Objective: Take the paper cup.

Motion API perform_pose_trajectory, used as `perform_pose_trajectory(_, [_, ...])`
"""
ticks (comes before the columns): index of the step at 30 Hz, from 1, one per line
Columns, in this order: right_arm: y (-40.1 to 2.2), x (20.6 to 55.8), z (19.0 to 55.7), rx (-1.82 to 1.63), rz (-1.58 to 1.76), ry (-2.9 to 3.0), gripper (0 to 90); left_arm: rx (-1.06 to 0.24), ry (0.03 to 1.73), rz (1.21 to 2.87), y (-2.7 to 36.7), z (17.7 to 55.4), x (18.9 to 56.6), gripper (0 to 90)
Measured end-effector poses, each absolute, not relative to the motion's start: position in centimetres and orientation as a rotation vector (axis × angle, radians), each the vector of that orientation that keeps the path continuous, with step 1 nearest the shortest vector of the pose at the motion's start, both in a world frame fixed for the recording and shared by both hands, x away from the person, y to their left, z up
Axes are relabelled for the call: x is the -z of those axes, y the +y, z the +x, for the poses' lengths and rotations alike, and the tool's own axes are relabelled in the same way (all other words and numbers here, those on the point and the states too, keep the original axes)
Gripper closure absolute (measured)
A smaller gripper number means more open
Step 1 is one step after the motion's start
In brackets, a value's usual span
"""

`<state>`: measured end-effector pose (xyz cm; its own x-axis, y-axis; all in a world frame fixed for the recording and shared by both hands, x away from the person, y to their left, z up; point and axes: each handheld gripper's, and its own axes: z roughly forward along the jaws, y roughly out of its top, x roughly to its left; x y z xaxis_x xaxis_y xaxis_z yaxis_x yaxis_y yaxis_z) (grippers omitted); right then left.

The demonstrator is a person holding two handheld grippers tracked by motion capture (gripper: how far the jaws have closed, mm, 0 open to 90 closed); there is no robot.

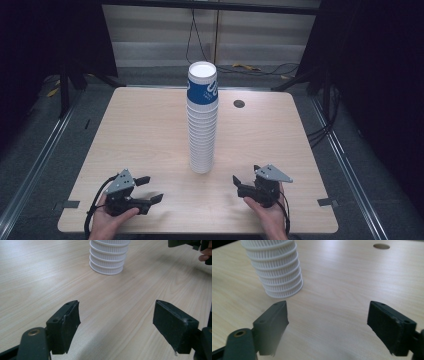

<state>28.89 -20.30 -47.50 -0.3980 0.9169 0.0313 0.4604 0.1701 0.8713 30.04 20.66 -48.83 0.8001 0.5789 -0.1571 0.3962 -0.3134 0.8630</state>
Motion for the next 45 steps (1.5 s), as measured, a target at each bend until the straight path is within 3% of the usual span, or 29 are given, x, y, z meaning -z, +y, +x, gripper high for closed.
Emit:
perform_pose_trajectory(2, [-20.2, 47.4, 28.8, -1.186, 1.289, 1.912, 20.8, -0.22, 0.734, 1.943, 20.6, 30.1, 48.8, 21.5])
perform_pose_trajectory(34, [-19.5, 45.1, 27.9, -1.336, 1.136, 1.992, 20.4, -0.213, 0.687, 1.943, 20.3, 30.3, 48.6, 18.3])
perform_pose_trajectory(45, [-19.1, 43.3, 27.8, -1.39, 1.093, 2.008, 16.8, -0.205, 0.671, 1.937, 20.2, 30.0, 48.5, 18.1])
